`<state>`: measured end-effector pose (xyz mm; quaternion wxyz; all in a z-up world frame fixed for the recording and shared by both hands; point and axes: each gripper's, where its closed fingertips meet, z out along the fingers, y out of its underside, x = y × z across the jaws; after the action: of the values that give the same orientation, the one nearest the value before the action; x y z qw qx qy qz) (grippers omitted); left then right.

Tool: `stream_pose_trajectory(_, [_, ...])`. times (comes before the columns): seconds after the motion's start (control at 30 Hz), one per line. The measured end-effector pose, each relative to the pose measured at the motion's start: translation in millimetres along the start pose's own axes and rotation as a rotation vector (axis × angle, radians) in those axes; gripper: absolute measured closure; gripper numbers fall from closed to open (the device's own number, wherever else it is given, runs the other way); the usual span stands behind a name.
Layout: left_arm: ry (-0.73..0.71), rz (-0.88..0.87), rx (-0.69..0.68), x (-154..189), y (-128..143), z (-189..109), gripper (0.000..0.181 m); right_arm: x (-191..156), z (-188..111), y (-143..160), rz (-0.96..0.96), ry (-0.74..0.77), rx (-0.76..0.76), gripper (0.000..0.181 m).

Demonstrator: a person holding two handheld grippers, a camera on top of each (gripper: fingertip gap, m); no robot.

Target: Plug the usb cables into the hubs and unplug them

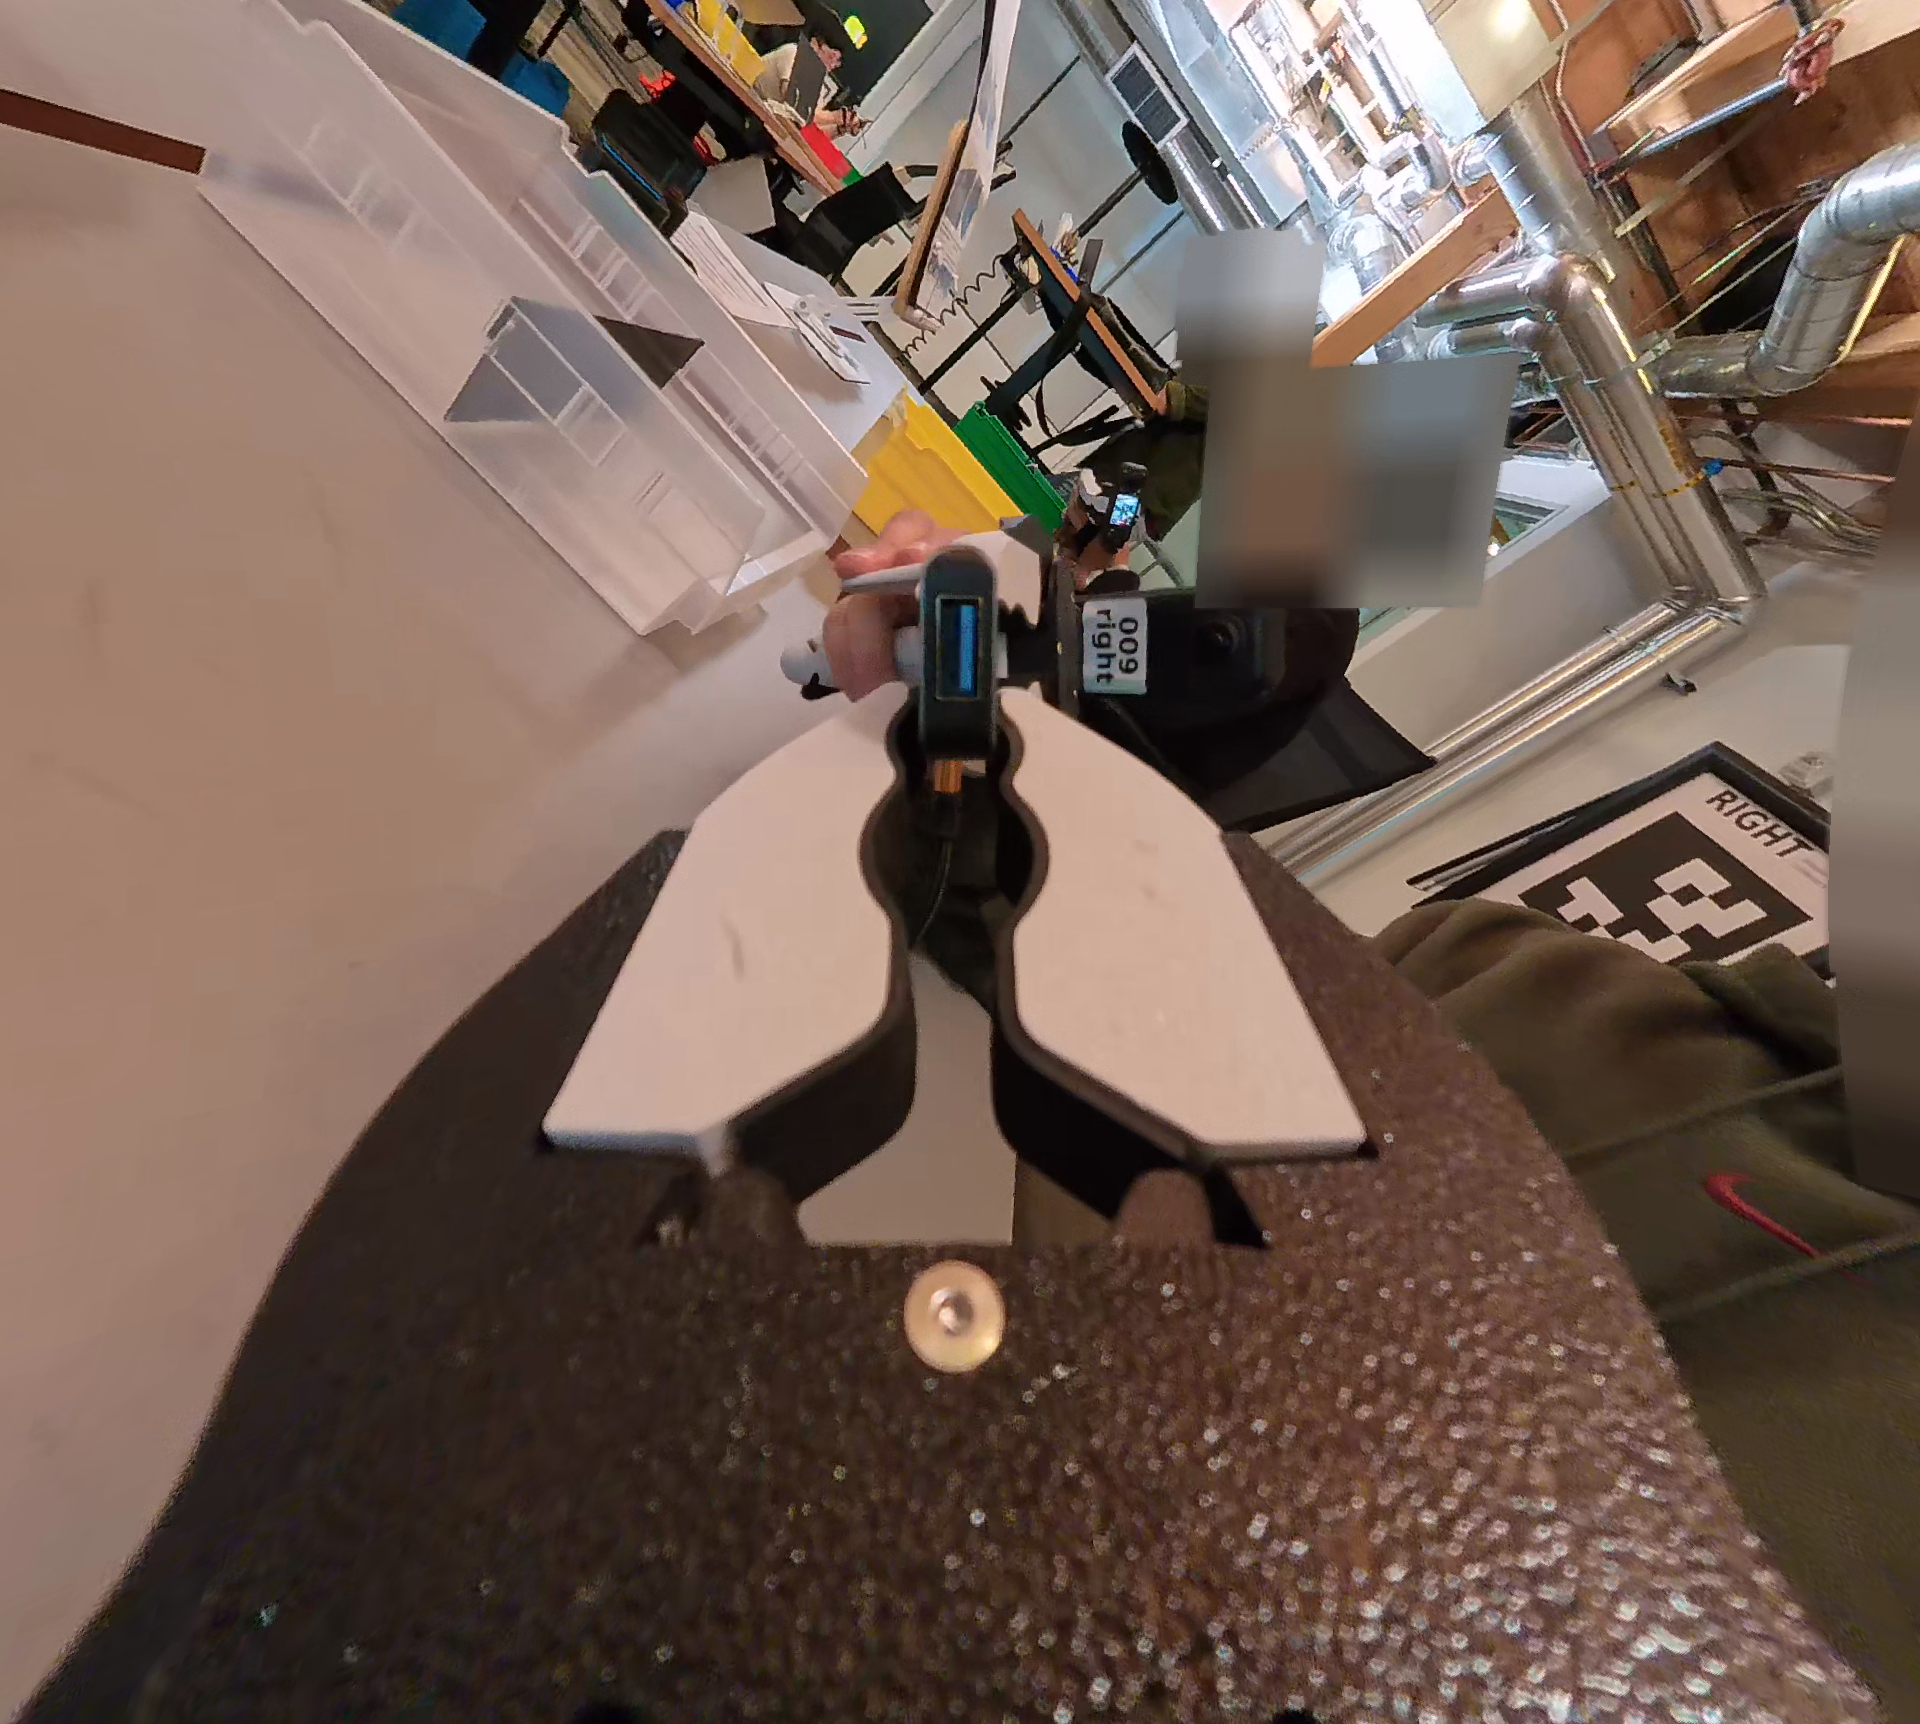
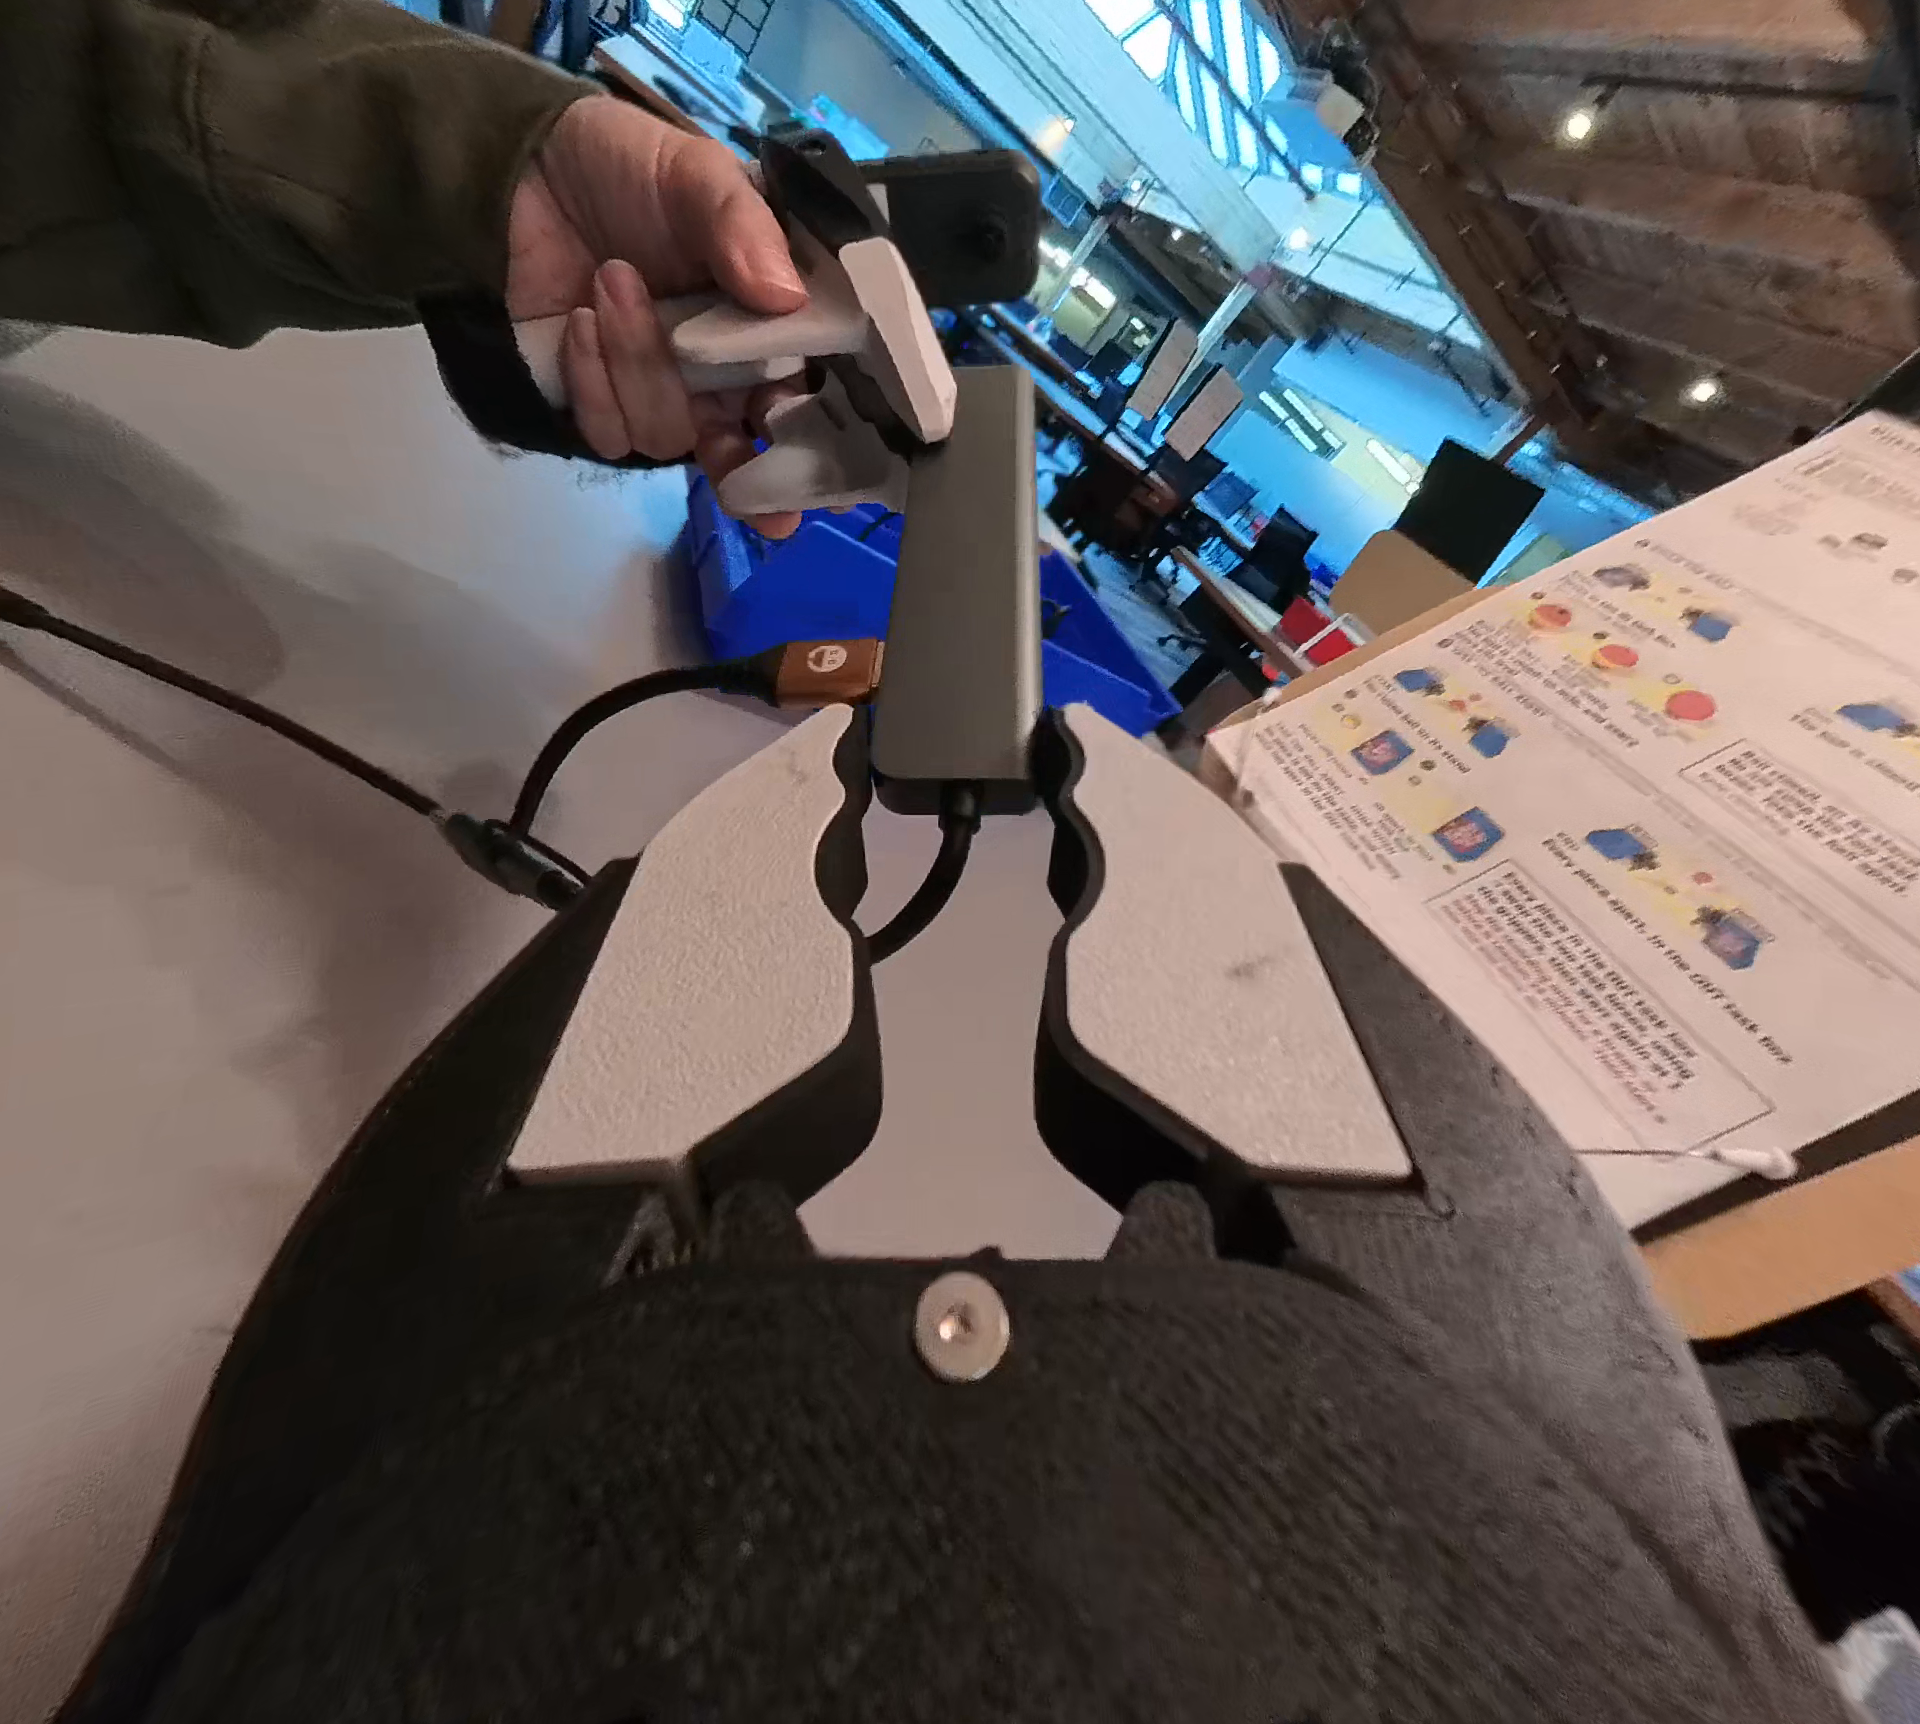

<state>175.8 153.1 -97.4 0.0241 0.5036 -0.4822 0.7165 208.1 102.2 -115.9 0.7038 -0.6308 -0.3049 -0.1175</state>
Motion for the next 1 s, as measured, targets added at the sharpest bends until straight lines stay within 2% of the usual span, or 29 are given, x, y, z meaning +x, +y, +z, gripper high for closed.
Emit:
stream_pose_trajectory(0.1, [0.037, 0.044, -0.010, 4.7, 1.8, -1.3, 0.165, -1.5, -1.5, -5.4, 0.078, -0.043, 0.003, 0.150])
stream_pose_trajectory(0.2, [0.007, 0.192, -0.043, 10.1, 2.2, -0.4, 0.157, -1.7, -6.0, -9.6, 0.148, -0.081, 0.038, 0.150])
stream_pose_trajectory(0.23, [-0.032, 0.277, -0.061, 10.2, 1.3, -1.0, 0.155, -0.8, -9.1, -12.1, 0.176, -0.095, 0.062, 0.150])
stream_pose_trajectory(0.3, [-0.184, 0.496, -0.120, 2.0, -1.5, -5.6, 0.129, 1.8, -16.6, -15.1, 0.238, -0.127, 0.103, 0.150])
stream_pose_trajectory(0.37, [-0.344, 0.782, -0.223, -9.8, -0.8, -13.2, 0.122, 3.8, -25.1, -16.7, 0.297, -0.163, 0.149, 0.150])
stream_pose_trajectory(0.43, [-0.408, 1.038, -0.293, -13.3, 3.3, -13.6, 0.111, 1.8, -31.4, -15.8, 0.354, -0.217, 0.173, 0.150])
stream_pose_trajectory(0.5, [-0.396, 1.165, -0.350, -12.3, 14.0, -7.9, 0.110, 1.3, -33.7, -11.6, 0.363, -0.226, 0.166, 0.150])
stream_pose_trajectory(0.6, [-0.334, 1.174, -0.363, -8.2, 26.2, 3.9, 0.107, -5.2, -35.1, -9.2, 0.367, -0.272, 0.158, 0.150])
stream_pose_trajectory(0.67, [-0.316, 1.166, -0.319, -5.0, 23.7, 9.7, 0.107, -9.6, -34.5, -7.7, 0.357, -0.290, 0.153, 0.150])
stream_pose_trajectory(0.77, [-0.200, 1.078, -0.304, 5.4, 32.5, 19.5, 0.113, -14.8, -30.9, -3.0, 0.345, -0.304, 0.129, 0.150])
stream_pose_trajectory(0.93, [-0.200, 1.120, -0.307, 5.1, 36.5, 26.0, 0.142, -24.2, -26.8, 0.0, 0.329, -0.345, 0.098, 0.150])
stream_pose_trajectory(1.0, [-0.208, 1.118, -0.323, 1.8, 38.4, 25.9, 0.142, -25.3, -26.4, 3.0, 0.328, -0.349, 0.082, 0.150])
